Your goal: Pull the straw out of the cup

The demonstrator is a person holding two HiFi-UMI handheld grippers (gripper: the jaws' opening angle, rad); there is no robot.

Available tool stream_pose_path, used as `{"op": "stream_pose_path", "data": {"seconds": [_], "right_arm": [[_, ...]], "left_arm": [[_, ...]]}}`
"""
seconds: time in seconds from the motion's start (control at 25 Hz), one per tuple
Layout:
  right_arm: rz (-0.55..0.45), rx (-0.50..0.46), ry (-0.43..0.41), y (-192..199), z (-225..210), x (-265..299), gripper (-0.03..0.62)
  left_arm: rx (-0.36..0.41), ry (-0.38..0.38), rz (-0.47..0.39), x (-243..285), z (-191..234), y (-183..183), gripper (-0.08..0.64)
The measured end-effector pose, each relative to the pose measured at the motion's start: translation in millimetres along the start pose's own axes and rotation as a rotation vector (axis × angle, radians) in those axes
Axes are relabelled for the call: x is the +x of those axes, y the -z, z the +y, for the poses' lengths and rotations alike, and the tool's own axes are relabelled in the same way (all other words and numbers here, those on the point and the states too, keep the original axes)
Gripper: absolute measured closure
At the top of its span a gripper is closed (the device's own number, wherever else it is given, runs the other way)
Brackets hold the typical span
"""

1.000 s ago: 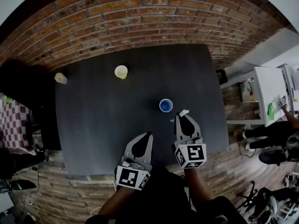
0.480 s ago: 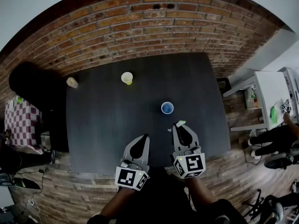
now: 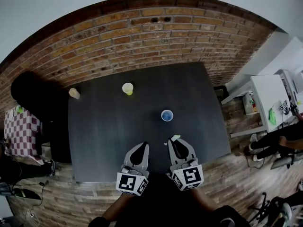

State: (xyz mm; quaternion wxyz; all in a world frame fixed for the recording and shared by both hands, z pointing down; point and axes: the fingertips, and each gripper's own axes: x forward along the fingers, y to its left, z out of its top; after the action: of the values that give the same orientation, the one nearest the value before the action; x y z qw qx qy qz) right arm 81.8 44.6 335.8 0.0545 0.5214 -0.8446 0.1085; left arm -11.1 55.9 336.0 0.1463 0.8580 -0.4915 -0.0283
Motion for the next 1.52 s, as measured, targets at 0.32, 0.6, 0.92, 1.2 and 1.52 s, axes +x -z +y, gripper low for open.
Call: {"op": "stream_pose_path", "data": {"seconds": [0.32,0.6,0.92,1.2,1.52], "right_arm": [[-0.013,0.001,0.0,-8,26,-6,0.558],[-0.016,-0.004,0.019,-10,34,-4,0.558],[-0.005,-0.005,0.029,-6,35,-1,0.56],[-0.001,-0.003,0.024,-4,37,2,0.56],[-0.001,-0.009,0.027,-3,40,2,0.56]], "left_arm": [[0.016,0.039,-0.007,-10,11,-13,0.555],[0.024,0.058,-0.016,-16,23,-22,0.555],[0.016,0.065,-0.012,-17,30,-20,0.555],[0.018,0.069,-0.005,-16,31,-19,0.555],[0.017,0.072,0.002,-18,34,-15,0.555]]}}
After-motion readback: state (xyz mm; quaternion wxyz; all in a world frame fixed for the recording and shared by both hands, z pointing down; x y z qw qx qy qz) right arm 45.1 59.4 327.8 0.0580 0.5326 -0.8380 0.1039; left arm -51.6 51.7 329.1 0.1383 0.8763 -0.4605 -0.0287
